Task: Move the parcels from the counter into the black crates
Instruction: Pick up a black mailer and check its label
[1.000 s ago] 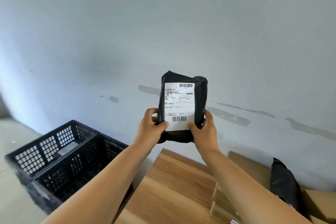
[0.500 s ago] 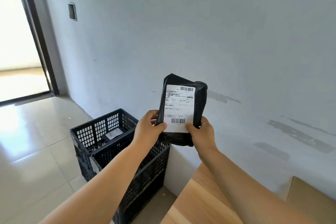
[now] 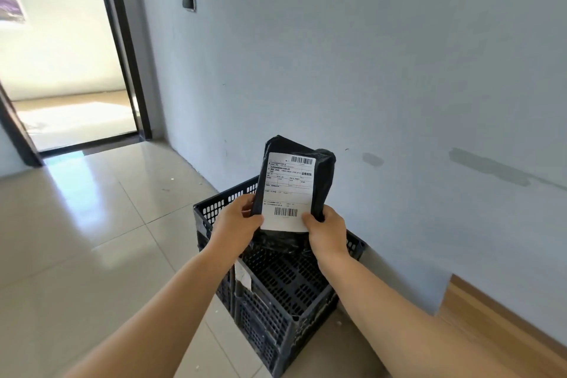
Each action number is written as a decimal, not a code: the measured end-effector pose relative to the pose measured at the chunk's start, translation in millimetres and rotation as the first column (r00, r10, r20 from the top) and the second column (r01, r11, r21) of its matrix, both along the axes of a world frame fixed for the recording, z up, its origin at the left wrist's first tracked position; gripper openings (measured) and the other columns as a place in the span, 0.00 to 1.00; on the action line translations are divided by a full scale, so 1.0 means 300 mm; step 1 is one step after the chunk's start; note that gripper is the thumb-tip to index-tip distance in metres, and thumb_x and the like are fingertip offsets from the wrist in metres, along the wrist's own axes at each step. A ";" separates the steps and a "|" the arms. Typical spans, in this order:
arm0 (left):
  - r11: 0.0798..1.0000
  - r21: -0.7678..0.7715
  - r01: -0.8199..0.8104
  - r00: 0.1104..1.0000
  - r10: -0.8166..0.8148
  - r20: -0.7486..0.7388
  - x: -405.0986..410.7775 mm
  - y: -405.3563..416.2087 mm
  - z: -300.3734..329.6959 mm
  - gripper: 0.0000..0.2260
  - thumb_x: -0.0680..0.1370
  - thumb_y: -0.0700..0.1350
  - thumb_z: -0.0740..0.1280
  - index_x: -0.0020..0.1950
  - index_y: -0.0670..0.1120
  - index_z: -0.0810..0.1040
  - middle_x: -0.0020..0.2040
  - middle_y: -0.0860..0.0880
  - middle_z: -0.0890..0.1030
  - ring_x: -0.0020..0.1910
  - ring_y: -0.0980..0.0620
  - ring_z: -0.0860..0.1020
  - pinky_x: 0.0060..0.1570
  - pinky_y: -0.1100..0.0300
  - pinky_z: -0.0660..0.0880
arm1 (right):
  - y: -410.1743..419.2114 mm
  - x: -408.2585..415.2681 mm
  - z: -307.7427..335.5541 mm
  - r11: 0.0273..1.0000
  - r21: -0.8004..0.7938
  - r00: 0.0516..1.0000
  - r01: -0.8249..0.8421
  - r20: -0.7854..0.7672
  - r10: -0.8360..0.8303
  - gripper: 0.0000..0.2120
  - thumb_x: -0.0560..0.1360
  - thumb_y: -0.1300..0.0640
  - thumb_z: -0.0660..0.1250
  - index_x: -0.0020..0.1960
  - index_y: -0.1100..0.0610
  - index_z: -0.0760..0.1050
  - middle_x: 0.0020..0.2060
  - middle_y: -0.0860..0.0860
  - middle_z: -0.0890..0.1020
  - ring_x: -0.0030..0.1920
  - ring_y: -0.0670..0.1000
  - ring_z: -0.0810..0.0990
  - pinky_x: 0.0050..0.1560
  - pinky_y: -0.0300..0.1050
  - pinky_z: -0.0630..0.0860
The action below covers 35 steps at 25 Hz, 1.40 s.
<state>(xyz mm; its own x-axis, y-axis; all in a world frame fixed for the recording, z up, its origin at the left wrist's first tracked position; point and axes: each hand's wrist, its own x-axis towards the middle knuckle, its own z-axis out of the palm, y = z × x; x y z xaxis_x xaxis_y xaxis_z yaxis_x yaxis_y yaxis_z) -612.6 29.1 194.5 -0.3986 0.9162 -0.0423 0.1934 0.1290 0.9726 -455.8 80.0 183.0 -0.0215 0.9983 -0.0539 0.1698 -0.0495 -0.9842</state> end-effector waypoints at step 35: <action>0.888 -0.422 0.181 0.949 -0.270 -0.162 -0.974 1.341 -0.380 0.16 0.74 0.35 0.65 0.56 0.54 0.78 0.44 0.58 0.79 0.40 0.57 0.79 0.37 0.61 0.78 | 1.238 -0.953 -0.459 0.884 -0.449 0.979 0.128 0.198 -0.041 0.06 0.75 0.65 0.61 0.49 0.59 0.76 0.44 0.53 0.81 0.42 0.53 0.79 0.44 0.47 0.75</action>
